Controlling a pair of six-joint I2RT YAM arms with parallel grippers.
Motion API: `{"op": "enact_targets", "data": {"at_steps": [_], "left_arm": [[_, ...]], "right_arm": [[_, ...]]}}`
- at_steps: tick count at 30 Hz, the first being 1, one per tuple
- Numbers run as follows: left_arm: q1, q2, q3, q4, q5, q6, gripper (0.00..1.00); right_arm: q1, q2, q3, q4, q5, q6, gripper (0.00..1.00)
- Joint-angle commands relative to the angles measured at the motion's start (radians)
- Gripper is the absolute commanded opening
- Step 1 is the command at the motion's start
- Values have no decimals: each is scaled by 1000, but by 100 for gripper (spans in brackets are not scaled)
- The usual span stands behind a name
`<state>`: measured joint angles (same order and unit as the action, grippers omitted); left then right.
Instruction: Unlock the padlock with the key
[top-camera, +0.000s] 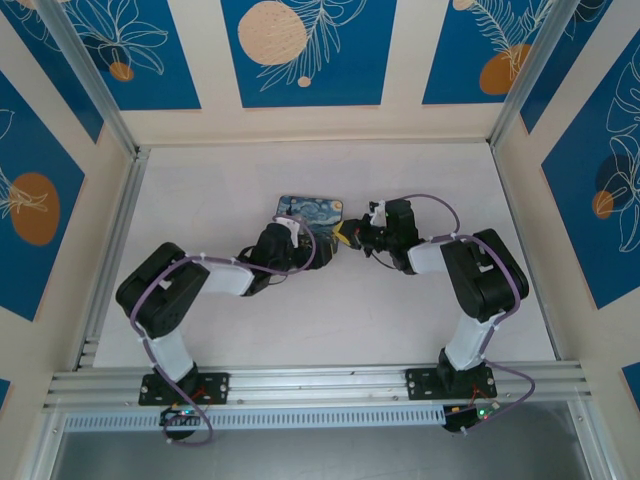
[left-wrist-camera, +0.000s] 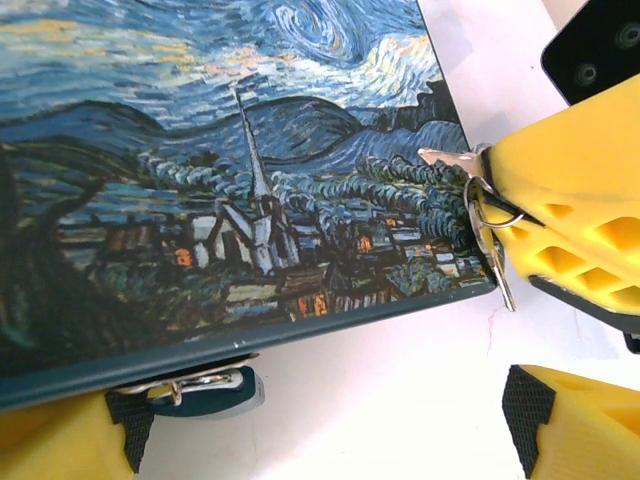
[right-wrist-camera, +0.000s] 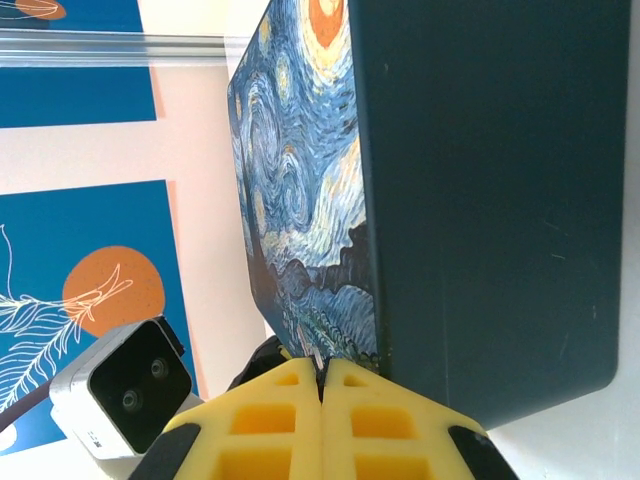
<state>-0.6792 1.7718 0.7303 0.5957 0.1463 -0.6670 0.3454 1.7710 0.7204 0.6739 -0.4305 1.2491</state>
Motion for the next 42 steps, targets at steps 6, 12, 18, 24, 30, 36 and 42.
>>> {"op": "enact_targets", "data": {"at_steps": [6, 12, 18, 24, 30, 36, 42], "left_arm": [[-8, 52, -40, 67, -15, -84, 89], [-8, 66, -31, 18, -47, -60, 91], [-10, 89, -20, 99, 35, -67, 89], [-11, 6, -57, 215, 77, -149, 86], [-12, 5, -67, 232, 50, -184, 86], [-12, 47, -113, 348, 8, -269, 83], [-16, 42, -147, 397, -33, -327, 79]], "right_arm": [[-5, 8, 12, 6, -16, 5, 0], [-5, 12, 17, 6, -17, 4, 0], [-6, 12, 16, 2, -16, 4, 0], [-5, 8, 11, 0, -16, 0, 0], [-6, 13, 10, -1, -14, -1, 0], [-5, 12, 8, 0, -18, 1, 0], [-7, 13, 10, 1, -20, 1, 0]]}}
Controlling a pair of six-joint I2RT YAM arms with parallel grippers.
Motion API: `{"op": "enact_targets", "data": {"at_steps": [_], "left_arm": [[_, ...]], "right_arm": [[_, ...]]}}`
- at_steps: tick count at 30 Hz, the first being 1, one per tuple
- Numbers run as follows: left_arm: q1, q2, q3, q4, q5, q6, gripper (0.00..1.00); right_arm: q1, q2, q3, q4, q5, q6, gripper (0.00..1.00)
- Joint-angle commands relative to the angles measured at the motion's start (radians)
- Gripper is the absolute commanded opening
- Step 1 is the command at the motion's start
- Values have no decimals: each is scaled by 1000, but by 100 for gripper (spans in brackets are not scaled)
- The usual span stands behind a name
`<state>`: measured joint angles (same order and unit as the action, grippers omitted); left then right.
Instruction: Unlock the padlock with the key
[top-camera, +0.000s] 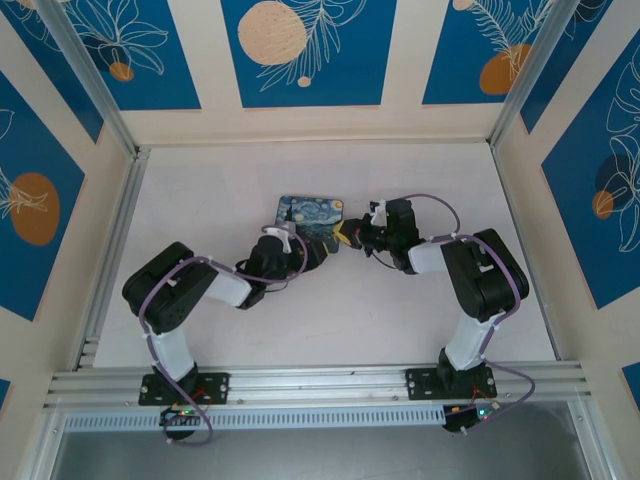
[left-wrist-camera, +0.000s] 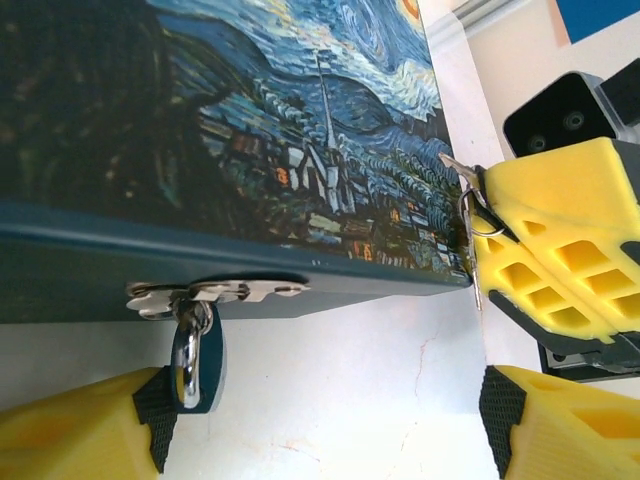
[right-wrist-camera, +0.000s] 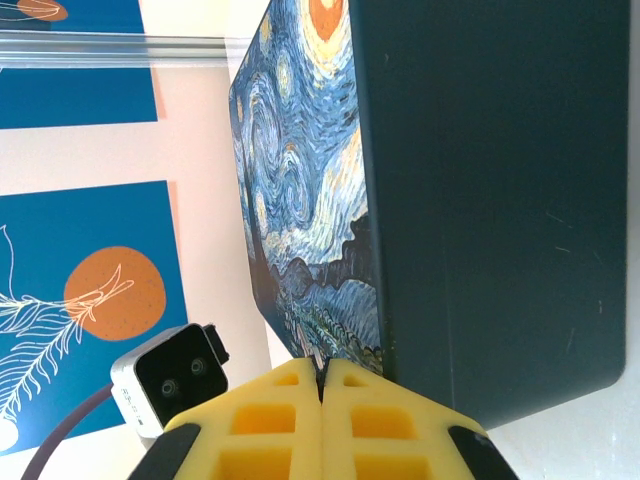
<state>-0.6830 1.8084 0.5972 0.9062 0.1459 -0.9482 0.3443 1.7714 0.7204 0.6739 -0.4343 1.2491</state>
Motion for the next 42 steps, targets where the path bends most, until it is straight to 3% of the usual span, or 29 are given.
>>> {"op": "enact_targets", "data": {"at_steps": [1, 17, 24, 42], "left_arm": [[-14, 3, -14, 84, -38, -49, 78], [-46, 14, 89, -252, -169, 6, 61], [-49, 45, 101, -257, -188, 26, 48], [-48, 86, 111, -191, -229, 19, 26]], "right_arm": [[-5, 13, 10, 0, -16, 1, 0], [-3, 22, 20, 3, -17, 7, 0], [-2, 31, 22, 6, -17, 9, 0], [-6, 34, 1, 16, -17, 9, 0]]}}
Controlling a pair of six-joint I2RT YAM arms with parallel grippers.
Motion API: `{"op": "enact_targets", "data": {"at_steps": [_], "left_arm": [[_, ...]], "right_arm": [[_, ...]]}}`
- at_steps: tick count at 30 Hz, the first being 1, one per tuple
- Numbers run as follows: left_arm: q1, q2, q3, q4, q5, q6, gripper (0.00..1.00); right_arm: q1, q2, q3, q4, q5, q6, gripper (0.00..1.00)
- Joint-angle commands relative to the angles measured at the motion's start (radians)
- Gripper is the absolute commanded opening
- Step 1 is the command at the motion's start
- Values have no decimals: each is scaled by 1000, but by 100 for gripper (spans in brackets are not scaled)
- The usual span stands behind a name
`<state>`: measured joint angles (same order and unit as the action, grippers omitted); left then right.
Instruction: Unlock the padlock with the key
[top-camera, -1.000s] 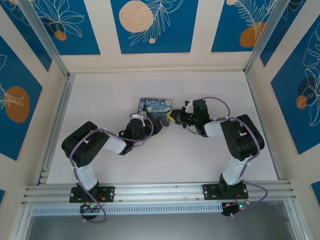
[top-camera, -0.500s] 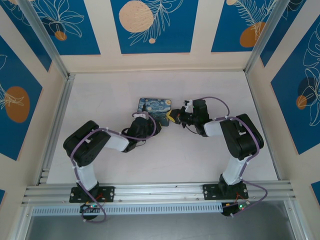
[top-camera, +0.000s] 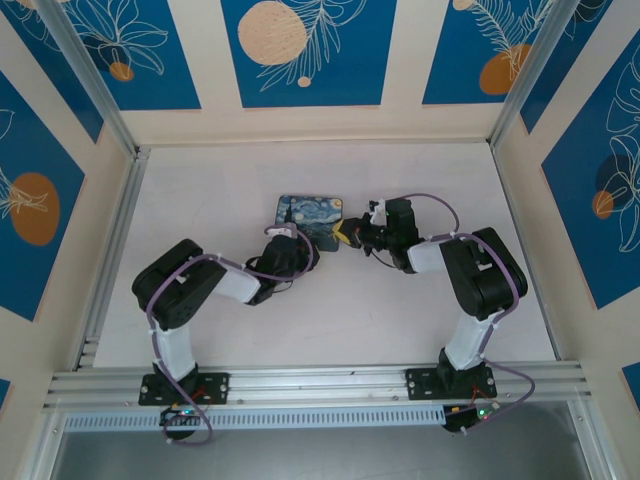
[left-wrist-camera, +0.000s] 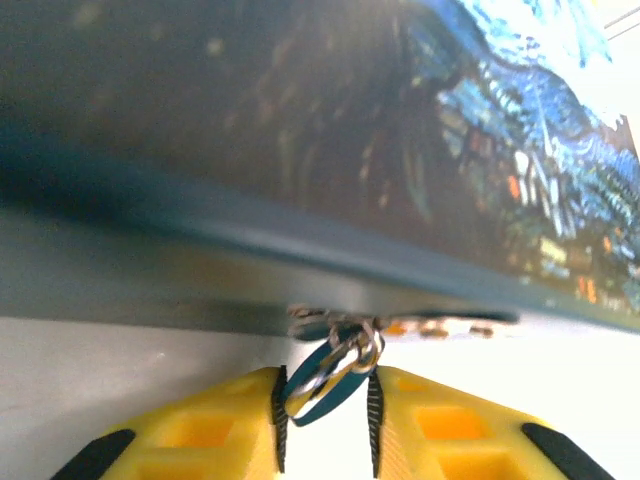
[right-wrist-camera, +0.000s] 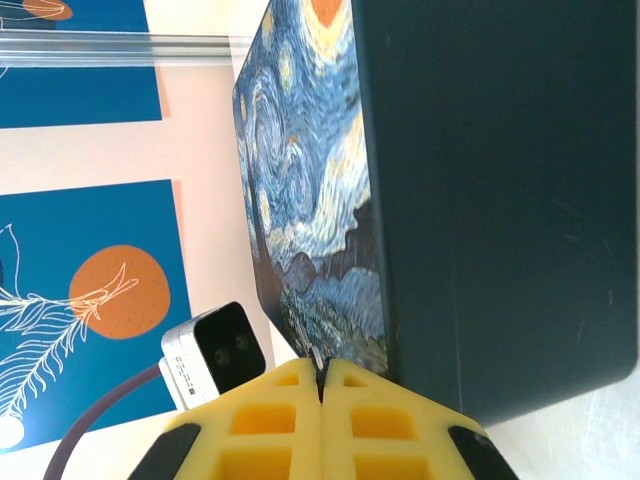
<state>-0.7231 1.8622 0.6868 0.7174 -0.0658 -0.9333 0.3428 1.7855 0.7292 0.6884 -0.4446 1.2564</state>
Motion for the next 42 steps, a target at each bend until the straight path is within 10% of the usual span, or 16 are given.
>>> {"op": "enact_targets", "data": {"at_steps": [1, 12, 34, 42], "left_arm": [[-8, 32, 25, -4, -17, 4, 23], [-9, -25, 39, -61, -7, 21, 3], [-5, -98, 25, -169, -66, 115, 80], [8, -157, 34, -264, -78, 205, 95]], "right_arm": [[-7, 20, -7, 2, -6, 1, 0], [-10, -6, 4, -16, -18, -10, 0], [-102, -6, 189, -129, -55, -48, 0], [-119, 128, 362, -166, -66, -54, 0]]}}
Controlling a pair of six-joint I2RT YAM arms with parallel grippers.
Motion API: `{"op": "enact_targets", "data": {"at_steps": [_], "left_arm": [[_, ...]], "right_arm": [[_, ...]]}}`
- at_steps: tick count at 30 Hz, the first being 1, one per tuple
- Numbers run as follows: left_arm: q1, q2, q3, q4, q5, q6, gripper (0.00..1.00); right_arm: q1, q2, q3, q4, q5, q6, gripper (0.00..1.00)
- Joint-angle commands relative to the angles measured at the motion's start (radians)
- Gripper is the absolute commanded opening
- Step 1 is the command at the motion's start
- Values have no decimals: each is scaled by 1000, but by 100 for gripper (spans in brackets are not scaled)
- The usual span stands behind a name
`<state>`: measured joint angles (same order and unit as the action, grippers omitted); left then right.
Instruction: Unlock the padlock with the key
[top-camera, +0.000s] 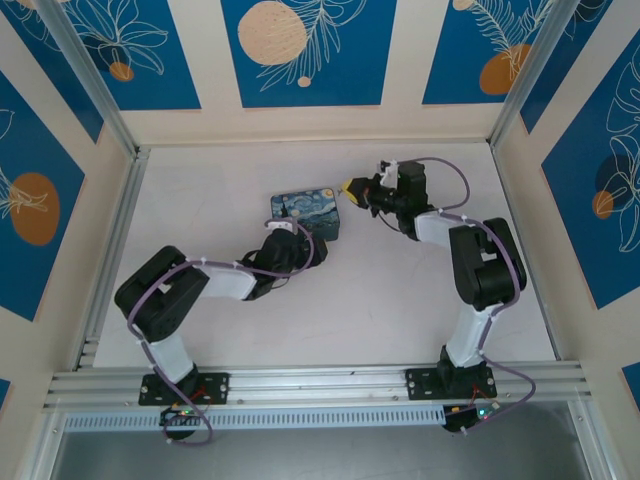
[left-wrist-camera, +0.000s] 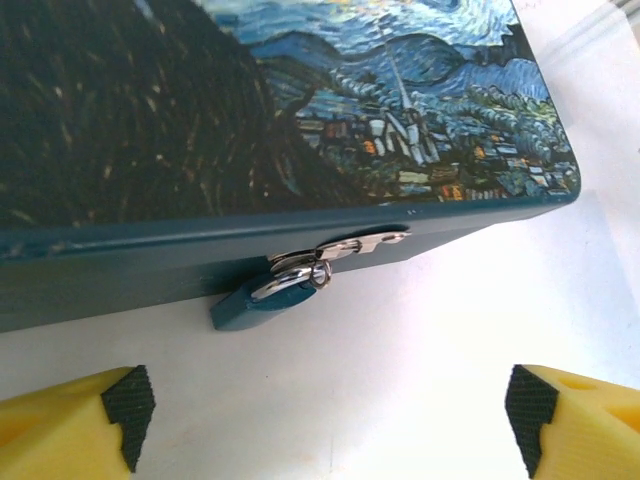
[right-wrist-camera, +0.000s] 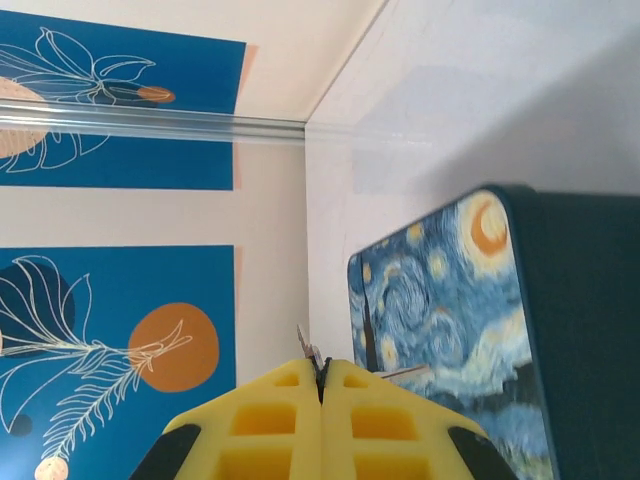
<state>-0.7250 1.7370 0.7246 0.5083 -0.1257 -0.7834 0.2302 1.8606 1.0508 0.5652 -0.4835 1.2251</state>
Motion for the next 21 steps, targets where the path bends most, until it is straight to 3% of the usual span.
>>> {"op": "enact_targets", "data": {"at_steps": [1, 7, 21], "left_arm": [[13, -33, 0, -64, -14, 63, 96], [39, -23, 17, -78, 21, 88, 98], [127, -35, 56, -109, 84, 147, 98]], "right_arm": [[-6, 75, 55, -41, -29, -21, 0], [-3, 141, 49, 18, -41, 9, 0], [98, 107, -70, 107, -24, 41, 0]]}}
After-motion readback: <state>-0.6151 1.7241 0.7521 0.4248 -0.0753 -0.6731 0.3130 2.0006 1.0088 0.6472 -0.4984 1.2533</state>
